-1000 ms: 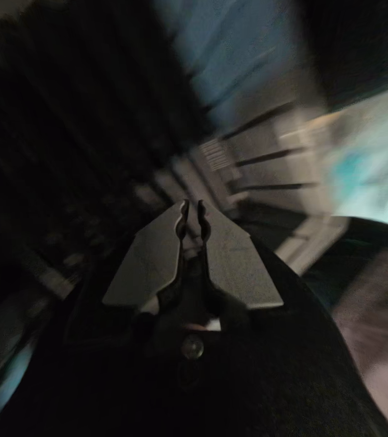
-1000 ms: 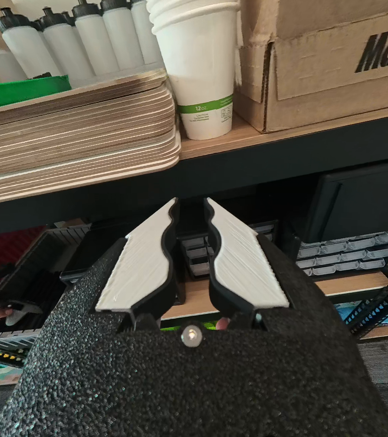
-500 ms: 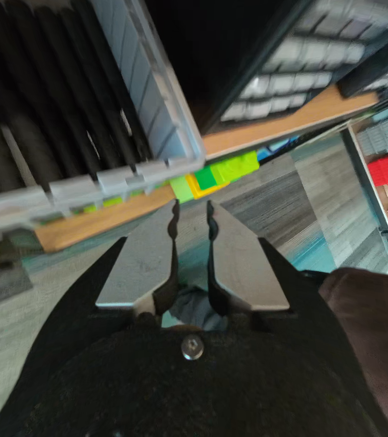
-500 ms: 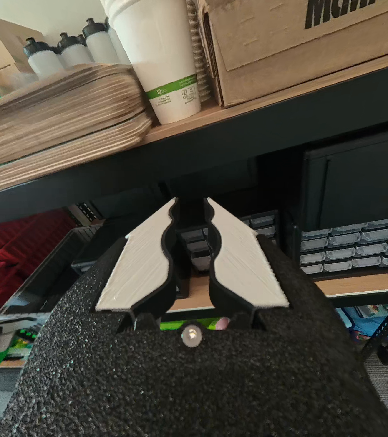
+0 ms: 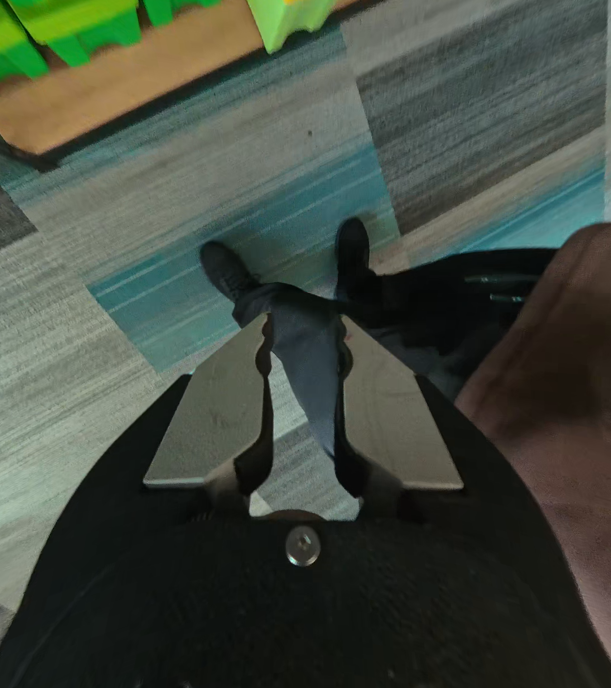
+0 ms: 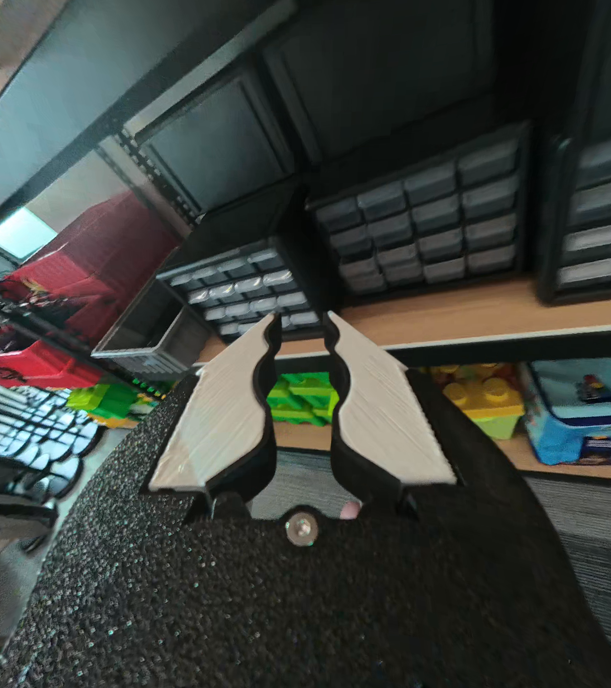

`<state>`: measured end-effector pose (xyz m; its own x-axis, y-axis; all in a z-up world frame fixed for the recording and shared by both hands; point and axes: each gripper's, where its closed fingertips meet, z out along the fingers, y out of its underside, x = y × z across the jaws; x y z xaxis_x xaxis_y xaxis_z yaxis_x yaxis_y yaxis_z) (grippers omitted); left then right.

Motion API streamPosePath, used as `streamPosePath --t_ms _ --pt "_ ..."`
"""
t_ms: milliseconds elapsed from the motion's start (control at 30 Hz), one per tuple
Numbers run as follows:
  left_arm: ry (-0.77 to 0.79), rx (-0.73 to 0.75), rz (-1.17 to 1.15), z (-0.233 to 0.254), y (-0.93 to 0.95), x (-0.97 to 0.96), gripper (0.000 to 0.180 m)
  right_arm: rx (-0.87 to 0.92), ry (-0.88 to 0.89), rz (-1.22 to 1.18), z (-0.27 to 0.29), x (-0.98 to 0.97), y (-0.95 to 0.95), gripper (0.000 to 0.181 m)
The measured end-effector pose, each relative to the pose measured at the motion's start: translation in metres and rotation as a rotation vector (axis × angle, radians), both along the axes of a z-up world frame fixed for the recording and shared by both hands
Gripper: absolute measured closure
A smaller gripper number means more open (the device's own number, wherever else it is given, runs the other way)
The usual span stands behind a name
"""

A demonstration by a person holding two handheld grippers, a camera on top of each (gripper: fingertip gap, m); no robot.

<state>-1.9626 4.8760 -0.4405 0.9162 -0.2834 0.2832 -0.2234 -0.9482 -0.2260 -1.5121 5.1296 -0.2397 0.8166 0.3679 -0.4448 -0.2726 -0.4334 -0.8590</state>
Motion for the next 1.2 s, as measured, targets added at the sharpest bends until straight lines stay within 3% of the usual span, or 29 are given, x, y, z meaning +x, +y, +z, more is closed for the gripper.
streamPosePath --t_ms 200,467,733,967,1100,1200 --pt "-0.052 0.005 0.105 -0.001 -0.032 -0.025 0.147 0.007 -0.007 0.189 0.006 -0.087 -0.028 0.161" --pt "-0.154 0.135 0.132 0.010 -0.073 -0.087 0.144 0.038 -0.251 0.537 -0.003 -0.274 -0.105 0.157" --pt "-0.218 0.218 0.243 0.015 -0.165 -0.204 0.143 -0.253 0.065 0.690 -0.022 -0.505 -0.192 0.152" --pt "-0.291 0.333 0.518 0.034 -0.194 -0.310 0.142 -0.175 -0.148 1.000 -0.022 -0.678 -0.236 0.148" --pt "-0.309 0.350 0.687 0.031 -0.204 -0.368 0.142 -0.213 -0.127 1.203 -0.035 -0.776 -0.265 0.147" --pt "-0.273 0.316 0.782 0.023 -0.222 -0.416 0.143 -0.108 -0.123 1.458 -0.041 -0.854 -0.306 0.142"
